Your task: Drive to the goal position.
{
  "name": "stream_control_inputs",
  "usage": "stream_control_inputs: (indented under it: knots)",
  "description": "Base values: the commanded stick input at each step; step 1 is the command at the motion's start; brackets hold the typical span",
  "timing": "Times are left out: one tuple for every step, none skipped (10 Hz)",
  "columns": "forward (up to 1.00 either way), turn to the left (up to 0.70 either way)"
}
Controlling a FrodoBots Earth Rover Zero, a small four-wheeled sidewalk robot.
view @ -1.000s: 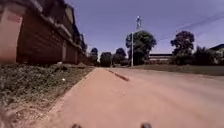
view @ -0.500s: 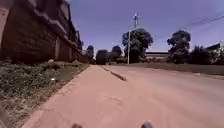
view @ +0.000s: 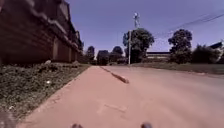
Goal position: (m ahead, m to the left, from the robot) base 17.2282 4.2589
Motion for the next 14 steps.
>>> stream_control_inputs:
  knots:
    - [0.70,0.35]
    - [0.70,0.35]
    - [0.70,0.35]
    - [0.70,0.35]
    - [0.70,0.35]
    - [0.70,0.20]
    - [0.70,0.10]
    - [0.70,0.01]
    - [0.70,0.00]
    - [0.70,0.00]
    - [0.70,0.14]
    - [0.70,0.30]
    - [0.70,0.25]
    - [0.70,0.11]
